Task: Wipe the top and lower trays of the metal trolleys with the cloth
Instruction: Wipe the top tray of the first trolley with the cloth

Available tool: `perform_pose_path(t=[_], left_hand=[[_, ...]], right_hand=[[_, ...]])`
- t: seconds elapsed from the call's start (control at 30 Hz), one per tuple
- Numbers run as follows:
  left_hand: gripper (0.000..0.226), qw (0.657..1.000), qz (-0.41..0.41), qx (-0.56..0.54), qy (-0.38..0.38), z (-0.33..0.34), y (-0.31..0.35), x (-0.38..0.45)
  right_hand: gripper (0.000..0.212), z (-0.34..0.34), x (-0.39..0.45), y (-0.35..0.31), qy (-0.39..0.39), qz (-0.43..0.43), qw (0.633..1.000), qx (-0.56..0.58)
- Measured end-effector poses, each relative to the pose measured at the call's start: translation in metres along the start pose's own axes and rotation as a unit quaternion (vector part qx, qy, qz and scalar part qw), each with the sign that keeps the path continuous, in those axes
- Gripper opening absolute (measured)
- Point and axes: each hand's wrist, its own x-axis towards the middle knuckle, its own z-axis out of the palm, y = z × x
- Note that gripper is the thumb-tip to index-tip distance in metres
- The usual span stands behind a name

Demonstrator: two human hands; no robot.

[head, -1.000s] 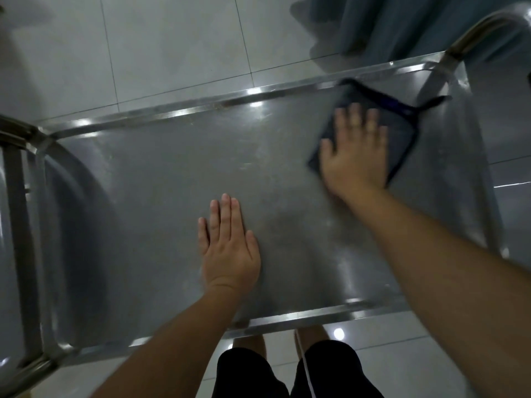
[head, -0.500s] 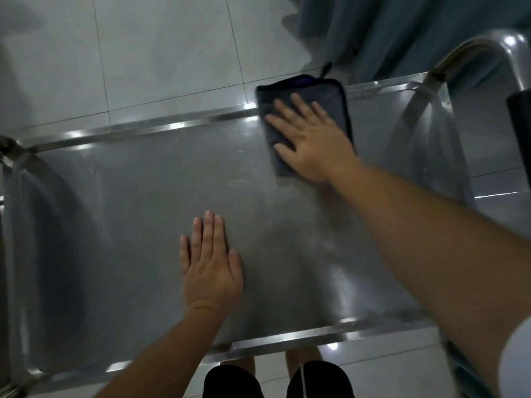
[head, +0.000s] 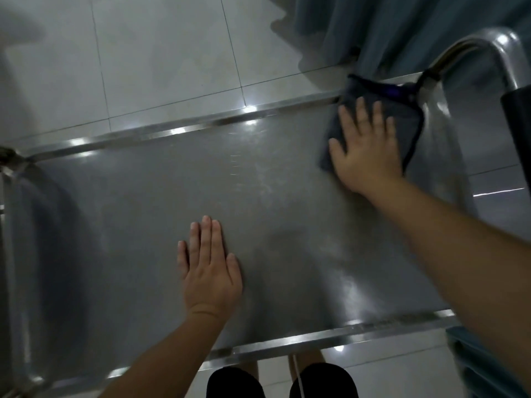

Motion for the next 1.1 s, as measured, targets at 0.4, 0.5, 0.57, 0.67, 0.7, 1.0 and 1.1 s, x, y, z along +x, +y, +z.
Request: perform_pose_path(t=[0.4,0.5,0.57,0.67,0.7,1.0,1.1], left_hand=[[0.072,1.0,-0.008,-0.001,-0.009,-0.003,-0.001,0.0],[0.071,1.0,-0.007,0.001,-0.008,-0.003,0.0,-0.001],[0.071,1.0,-0.004,-0.001,-0.009,-0.003,-0.001,-0.001],[0.071,1.0,-0.002,0.002,-0.008,-0.002,-0.001,-0.001],[0.071,1.0,-0.002,0.003,-0.009,-0.002,0.0,-0.002],[0.072,1.0,-0.004,-0.002,0.003,0.0,0.001,-0.006],[0.072,1.0,-0.003,-0.005,0.001,-0.001,0.002,-0.006]], right_hand=[[0.072,0.022,0.002,-0.115,-0.015,-0.302,0.953,-0.027],[0.076,0.006,0.035,-0.03,0.001,-0.188,0.982,-0.016],[0.077,-0.005,0.047,0.032,0.018,-0.091,0.996,-0.008],[0.077,-0.012,0.049,0.096,0.031,0.0,0.999,-0.015],[0.076,-0.013,0.049,0.103,0.029,-0.001,0.999,-0.021],[0.072,0.006,-0.055,0.114,0.0,-0.029,1.0,0.001],[0.072,0.021,-0.114,0.12,-0.011,-0.016,1.0,0.007]])
